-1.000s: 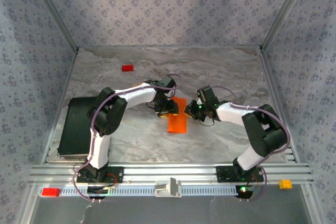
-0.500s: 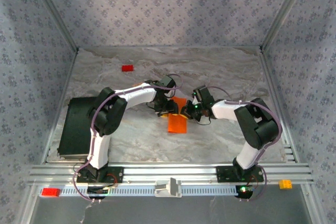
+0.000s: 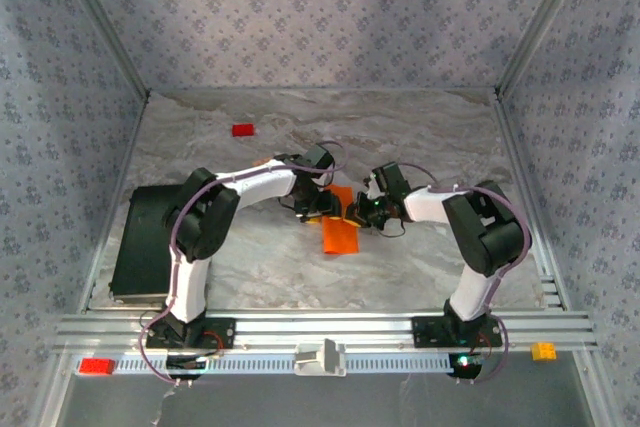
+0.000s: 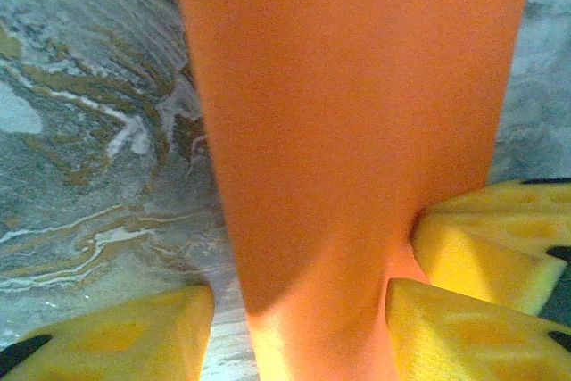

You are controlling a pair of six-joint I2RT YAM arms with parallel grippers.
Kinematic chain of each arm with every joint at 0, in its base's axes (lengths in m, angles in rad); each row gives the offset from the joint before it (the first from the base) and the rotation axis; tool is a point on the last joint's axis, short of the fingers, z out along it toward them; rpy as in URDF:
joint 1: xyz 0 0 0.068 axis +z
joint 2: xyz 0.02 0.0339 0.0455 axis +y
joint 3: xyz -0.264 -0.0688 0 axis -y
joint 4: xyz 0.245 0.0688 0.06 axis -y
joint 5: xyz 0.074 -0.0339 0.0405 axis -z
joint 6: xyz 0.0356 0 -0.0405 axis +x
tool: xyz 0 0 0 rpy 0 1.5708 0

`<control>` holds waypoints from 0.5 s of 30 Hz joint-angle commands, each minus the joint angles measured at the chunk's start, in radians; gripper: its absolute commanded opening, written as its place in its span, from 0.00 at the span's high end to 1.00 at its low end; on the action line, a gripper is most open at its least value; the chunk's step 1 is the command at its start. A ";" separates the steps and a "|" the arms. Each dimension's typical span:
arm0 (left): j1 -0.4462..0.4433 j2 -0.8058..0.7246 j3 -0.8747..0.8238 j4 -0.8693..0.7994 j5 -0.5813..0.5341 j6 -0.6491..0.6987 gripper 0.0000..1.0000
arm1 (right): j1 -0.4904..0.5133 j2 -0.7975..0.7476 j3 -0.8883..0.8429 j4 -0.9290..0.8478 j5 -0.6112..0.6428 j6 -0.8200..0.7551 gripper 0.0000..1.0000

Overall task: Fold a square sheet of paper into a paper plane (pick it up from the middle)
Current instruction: Hold the square sheet of paper at the center of the table.

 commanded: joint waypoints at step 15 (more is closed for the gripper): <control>0.095 -0.150 -0.198 0.523 0.327 -0.117 1.00 | -0.056 0.093 0.055 -0.249 0.083 -0.139 1.00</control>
